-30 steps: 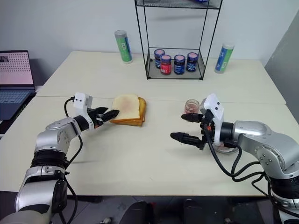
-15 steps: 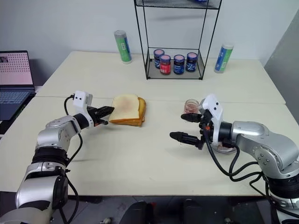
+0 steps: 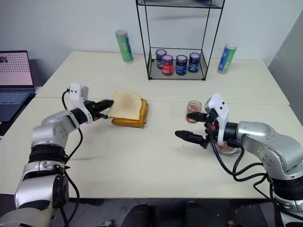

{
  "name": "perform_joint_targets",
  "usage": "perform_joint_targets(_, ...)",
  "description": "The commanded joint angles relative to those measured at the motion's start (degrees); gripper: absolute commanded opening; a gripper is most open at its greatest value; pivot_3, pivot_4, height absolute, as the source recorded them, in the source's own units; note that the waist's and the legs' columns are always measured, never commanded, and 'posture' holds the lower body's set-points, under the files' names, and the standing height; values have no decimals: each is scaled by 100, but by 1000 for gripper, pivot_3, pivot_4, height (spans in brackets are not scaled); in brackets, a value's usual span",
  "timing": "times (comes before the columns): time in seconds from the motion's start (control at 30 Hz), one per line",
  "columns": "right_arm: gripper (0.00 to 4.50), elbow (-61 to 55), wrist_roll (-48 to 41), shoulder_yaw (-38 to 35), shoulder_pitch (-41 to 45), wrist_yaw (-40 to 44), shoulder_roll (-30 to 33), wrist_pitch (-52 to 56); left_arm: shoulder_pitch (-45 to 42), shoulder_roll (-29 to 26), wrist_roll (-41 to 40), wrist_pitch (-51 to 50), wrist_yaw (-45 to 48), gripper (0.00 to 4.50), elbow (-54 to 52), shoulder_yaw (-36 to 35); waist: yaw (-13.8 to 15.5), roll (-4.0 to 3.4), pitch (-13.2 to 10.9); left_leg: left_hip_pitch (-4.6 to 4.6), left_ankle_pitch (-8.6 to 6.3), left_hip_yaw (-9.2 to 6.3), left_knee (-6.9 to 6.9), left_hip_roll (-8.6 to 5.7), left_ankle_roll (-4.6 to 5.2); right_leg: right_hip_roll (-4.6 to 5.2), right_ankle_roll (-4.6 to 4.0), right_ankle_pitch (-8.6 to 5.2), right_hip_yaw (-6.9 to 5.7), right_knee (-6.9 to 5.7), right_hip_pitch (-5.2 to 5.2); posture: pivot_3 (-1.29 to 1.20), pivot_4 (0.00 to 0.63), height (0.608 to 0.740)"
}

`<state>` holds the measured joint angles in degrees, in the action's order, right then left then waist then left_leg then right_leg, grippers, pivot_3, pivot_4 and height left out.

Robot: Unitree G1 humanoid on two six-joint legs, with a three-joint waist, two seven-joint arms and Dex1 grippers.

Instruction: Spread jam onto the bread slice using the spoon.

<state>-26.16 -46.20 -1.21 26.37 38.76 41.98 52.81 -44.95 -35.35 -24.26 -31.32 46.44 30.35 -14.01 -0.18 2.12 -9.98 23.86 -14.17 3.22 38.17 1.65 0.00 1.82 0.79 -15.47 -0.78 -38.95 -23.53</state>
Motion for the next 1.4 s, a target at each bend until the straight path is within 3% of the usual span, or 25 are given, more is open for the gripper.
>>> perform_joint_targets(0.03, 4500, -5, -23, -314, 124, 116, 117, -98, 52, -295, -833, -1006, 508, 28, -1543, -103, 0, 0, 0, -1, 0, 1, 0, -1, 0, 0, 0, 0, 2, 1, 0, 0, 150, 740)
perform_joint_targets(0.37, 4500, -353, -659, -1271, -435, 495, 1020, 430, 816, -717, -1982, -2488, 1055, 28, -3924, 288, 5, -1, 0, -4, 0, 2, -3, -1, -1, 1, 0, -1, 4, 4, 2, 0, 150, 740)
perform_joint_targets(0.6, 4500, -501, -700, -1317, -654, 131, 879, 395, 515, -224, -878, -1011, -73, 28, -2596, 74, -8, -2, 1, -20, 1, 3, -2, 2, 0, -11, 1, -1, 10, 1, 12, 0, 150, 740)
perform_joint_targets(0.77, 4500, -604, -774, -1247, -714, 43, 803, 391, 762, -214, -299, -11, -1013, 995, -1592, -457, -37, -2, 1, -18, 0, 4, -3, 6, 1, -14, 1, -1, 13, 1, 8, 0, 150, 740)
perform_joint_targets(1.17, 4500, -411, -683, -905, -511, 171, 682, 332, 3293, -410, -442, 89, -751, 3744, -3278, -979, 6, 0, 2, -10, 0, 5, -6, 1, 0, 10, -1, -1, 4, 4, 4, 0, 150, 740)
perform_joint_targets(1.27, 4500, -324, -646, -818, -430, 220, 655, 304, 3541, -341, -367, 189, -794, 4420, -3449, -904, 15, 0, 2, -11, 0, 6, -6, -1, 0, 11, 0, -1, 5, 3, 5, 0, 150, 740)
perform_joint_targets(1.4, 4500, -197, -573, -732, -346, 303, 671, 244, 3417, -128, -260, 385, -960, 4467, -3539, -689, 45, 3, 3, -9, 0, 4, -5, -5, 0, 13, 0, -1, 3, 5, 6, 0, 150, 740)
